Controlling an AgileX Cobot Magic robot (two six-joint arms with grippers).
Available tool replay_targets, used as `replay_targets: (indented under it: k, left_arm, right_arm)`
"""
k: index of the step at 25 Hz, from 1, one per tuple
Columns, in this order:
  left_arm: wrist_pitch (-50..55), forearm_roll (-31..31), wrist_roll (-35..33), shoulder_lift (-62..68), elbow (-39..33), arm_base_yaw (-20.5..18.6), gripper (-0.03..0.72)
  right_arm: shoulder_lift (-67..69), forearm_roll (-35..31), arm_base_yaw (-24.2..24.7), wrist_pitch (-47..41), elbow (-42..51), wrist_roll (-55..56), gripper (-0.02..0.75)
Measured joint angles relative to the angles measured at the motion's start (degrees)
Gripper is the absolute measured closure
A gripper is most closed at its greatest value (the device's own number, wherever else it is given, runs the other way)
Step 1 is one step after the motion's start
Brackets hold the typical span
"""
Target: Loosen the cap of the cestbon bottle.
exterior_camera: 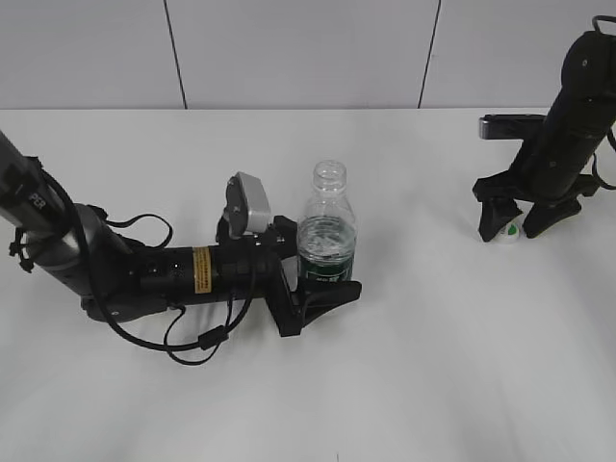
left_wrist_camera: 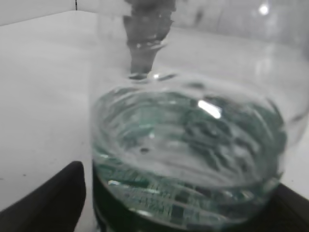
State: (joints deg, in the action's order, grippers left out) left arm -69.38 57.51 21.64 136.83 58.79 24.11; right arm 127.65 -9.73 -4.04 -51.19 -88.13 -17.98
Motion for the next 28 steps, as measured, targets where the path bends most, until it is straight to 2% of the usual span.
replay_targets:
  k: [18, 28]
  left_arm:
    - [0.07, -0.98, 5.43, -15.79, -0.7, -0.6, 0.109]
    - [0.07, -2.42, 14.74, -27.47, -0.7, -1.83, 0.109]
  right_arm:
    - [0.0, -0.13, 0.0, -0.61, 0.0, -0.51, 0.204]
    - [0.0, -0.26, 0.0, -1.06, 0.0, -0.61, 0.204]
